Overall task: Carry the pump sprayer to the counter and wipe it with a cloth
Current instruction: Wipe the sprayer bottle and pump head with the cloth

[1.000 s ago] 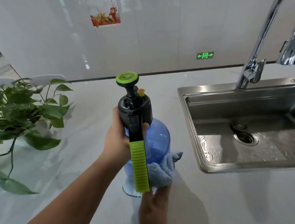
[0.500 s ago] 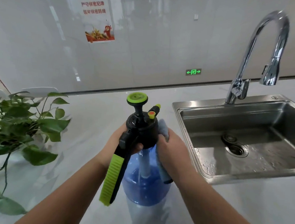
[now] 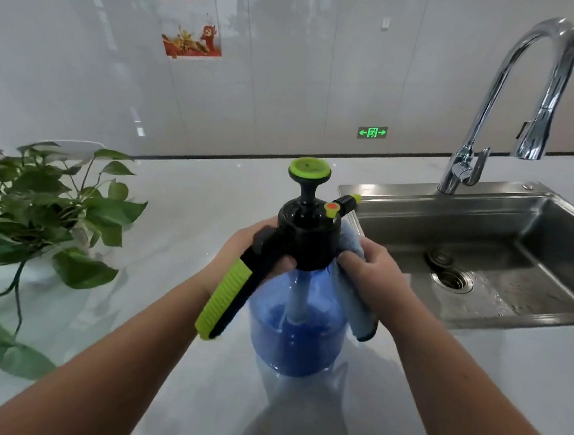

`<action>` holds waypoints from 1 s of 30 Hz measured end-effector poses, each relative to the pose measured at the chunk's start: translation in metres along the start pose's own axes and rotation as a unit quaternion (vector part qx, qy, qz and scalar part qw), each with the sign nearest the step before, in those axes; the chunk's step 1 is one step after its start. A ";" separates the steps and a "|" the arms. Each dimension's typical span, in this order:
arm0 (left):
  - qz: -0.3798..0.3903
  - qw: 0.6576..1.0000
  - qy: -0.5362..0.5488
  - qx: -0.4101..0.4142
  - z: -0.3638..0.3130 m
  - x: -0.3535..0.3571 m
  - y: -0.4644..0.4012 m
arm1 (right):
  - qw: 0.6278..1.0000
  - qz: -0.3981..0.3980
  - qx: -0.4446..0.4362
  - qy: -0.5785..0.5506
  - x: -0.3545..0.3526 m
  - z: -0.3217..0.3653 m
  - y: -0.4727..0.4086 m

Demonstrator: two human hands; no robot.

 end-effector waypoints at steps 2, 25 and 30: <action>0.018 0.991 -0.079 0.108 -0.017 0.006 0.018 | 0.999 -0.016 -0.031 -0.001 0.002 0.003 0.003; -0.257 0.952 -0.149 -0.071 -0.004 0.021 0.036 | 0.974 -0.139 -0.133 -0.118 0.033 -0.004 0.051; -0.189 0.973 -0.132 -0.023 -0.010 0.025 0.025 | 0.910 0.119 0.119 -0.378 0.050 -0.038 -0.021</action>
Point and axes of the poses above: each hand's wrist, its own y-axis away from the middle knuckle, its own x-axis out of the palm, z = x × y, the point moved 6 cm from there along -y, towards the middle knuckle, and after that the axes turned 13 degrees about y, right-handed, at the moved point
